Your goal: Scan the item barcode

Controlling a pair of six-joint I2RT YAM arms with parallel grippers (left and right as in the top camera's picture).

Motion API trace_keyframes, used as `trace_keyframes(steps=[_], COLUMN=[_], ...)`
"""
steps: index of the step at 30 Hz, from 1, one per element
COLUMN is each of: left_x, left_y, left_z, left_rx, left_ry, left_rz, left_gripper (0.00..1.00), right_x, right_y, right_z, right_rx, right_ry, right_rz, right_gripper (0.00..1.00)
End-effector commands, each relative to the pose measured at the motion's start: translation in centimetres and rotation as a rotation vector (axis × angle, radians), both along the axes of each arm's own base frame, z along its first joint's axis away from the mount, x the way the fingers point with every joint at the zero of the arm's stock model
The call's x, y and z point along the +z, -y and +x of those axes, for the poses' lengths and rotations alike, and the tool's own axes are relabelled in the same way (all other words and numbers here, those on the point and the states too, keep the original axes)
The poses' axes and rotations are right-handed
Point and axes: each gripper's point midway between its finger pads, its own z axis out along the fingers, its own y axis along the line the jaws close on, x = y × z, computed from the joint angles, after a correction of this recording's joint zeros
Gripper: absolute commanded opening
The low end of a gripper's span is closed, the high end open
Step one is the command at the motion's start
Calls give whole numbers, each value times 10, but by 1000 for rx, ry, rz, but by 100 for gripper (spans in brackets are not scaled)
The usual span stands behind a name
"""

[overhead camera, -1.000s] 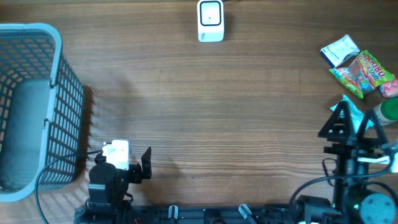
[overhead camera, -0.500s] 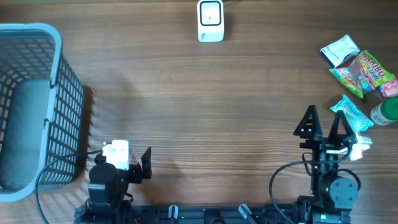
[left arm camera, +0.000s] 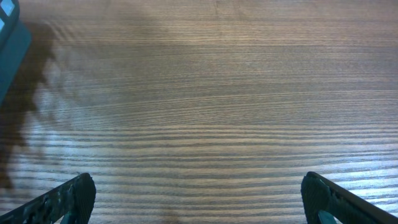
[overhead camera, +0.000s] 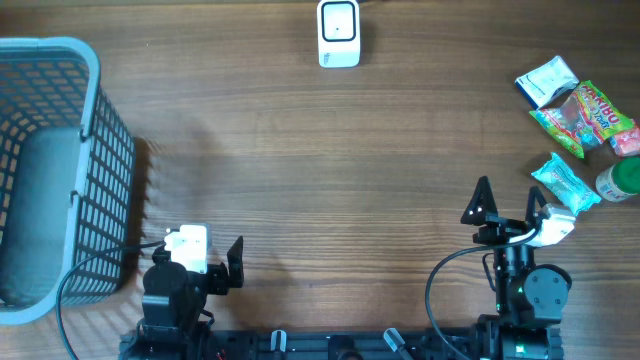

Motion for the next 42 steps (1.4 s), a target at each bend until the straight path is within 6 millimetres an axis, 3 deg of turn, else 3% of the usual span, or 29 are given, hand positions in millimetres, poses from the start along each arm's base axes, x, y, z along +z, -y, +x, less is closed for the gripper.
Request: trace_keyframes(steps=[1,4,13,37,38,41,42], left_x=[0,0,0,-1,1,70,84], left_y=[-2,-2,-2,-2,-1,16,17], left_z=[1,1,1,0,1,32,35], left_rx=[12,12,12,13,11,-69,-71], left_ry=[4,4,4,-2,9,317,373], left_rz=[-4,-4,-4,-3,-5,-71,-73], left_gripper=[100,100,100,100,100,100,100], right_x=[3,3,1,1,1,1,1], right_y=[-2,-27,-8,-9,-9,-9,-9], right_z=[-1,-1,0,0,0,0,0], right_rx=[8,151,47,52,52,52,52], right_ry=[8,12,-7,-7,-7,-7,-7], right_rz=[-87,-399,-244,-246,-247,-246,-247], right_gripper=[100,100,100,100,100,100,100])
